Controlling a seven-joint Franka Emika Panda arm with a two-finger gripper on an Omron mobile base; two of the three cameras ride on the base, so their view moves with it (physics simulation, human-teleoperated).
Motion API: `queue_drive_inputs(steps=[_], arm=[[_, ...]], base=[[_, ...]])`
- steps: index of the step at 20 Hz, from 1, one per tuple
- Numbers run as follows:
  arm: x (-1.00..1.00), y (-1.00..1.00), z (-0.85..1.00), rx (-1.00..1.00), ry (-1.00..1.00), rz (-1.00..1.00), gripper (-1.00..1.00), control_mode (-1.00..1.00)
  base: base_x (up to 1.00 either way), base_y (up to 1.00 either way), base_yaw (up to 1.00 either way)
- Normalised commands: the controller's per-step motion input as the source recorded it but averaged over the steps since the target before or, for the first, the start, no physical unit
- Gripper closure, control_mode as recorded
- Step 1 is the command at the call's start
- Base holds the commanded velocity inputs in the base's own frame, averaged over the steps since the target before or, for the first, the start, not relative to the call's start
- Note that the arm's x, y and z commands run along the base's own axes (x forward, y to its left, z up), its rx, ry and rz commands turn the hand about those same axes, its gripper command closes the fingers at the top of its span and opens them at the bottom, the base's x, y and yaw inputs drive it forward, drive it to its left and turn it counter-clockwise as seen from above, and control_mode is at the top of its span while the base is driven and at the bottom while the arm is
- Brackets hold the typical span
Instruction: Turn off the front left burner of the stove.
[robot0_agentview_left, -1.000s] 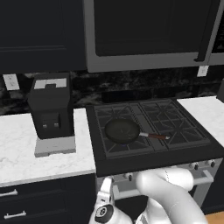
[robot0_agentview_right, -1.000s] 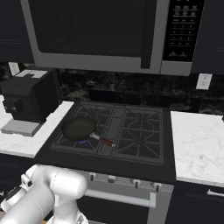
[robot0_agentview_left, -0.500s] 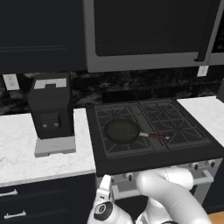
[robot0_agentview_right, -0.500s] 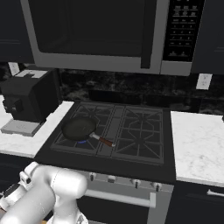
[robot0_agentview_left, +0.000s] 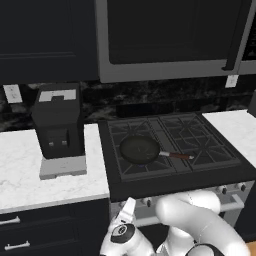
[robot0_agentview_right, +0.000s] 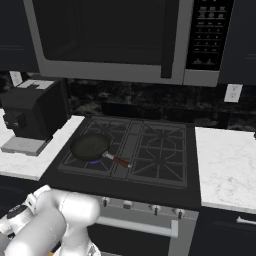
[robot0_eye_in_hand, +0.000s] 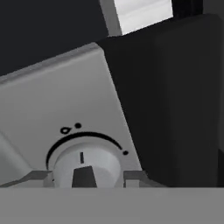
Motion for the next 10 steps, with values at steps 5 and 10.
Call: queue_drive_inputs(steps=[5,10], arm=[[-0.13,0.00,0.38,0.52,-0.25,-0.25,1.00,-1.00],[-0.04,0.00,0.31,0.51,-0.28,-0.30,1.00,-1.00]], base=[[0.00,0.00,0.00],[0.00,0.00,0.00]])
